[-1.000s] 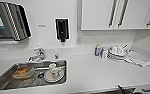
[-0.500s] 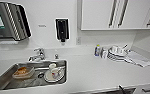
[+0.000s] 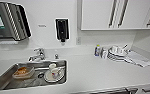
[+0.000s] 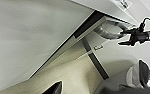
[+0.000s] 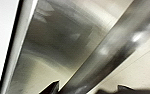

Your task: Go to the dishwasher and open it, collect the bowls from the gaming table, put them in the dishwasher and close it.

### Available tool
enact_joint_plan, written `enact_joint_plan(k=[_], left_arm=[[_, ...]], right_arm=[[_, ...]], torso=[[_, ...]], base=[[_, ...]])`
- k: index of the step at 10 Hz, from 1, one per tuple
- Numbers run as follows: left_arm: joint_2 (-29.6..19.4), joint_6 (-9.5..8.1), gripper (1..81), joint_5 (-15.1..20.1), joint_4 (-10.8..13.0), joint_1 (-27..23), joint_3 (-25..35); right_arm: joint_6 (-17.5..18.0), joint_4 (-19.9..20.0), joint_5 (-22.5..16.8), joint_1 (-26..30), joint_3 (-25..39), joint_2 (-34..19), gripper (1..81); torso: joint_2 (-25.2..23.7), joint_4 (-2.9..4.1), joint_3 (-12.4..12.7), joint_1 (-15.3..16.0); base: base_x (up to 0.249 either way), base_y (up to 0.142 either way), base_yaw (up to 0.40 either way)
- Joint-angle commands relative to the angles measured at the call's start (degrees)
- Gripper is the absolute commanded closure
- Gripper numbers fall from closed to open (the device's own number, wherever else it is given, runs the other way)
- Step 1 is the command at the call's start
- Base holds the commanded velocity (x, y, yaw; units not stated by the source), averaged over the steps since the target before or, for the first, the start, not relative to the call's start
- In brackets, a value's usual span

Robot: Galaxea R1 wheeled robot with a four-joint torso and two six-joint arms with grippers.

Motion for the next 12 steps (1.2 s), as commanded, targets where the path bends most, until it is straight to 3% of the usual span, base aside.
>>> enact_joint_plan(k=[1, 4, 8, 12], left_arm=[[-1.6, 0.59, 1.0, 1.6, 0.6, -4.3, 0.7], [-1.7, 0.59, 1.0, 1.5, 0.6, -3.9, 0.6], [-1.9, 0.59, 1.0, 1.3, 0.6, -3.3, 0.0], [-0.5, 0.59, 1.0, 1.3, 0.6, -2.9, -1.2]], right_arm=[[-5.2, -1.1, -9.5, -2.2, 6.3, -5.2, 1.0], [-5.3, -1.4, -9.5, -3.6, 4.5, -0.4, 1.0], [-5.2, -1.4, -9.7, -4.2, -3.2, 7.6, 1.0], [-6.4, -1.3, -9.4, -6.5, -5.8, 7.5, 1.0]], torso=[[0.0, 0.0, 0.0, 0.0], [0.0, 0.0, 0.0, 0.0], [0.0, 0.0, 0.0, 0.0], [-0.1, -0.02, 0.1, -0.1]], base=[[0.0, 0.0, 0.0], [0.0, 0.0, 0.0], [0.0, 0.0, 0.0], [-0.016, 0.0, 0.0]])
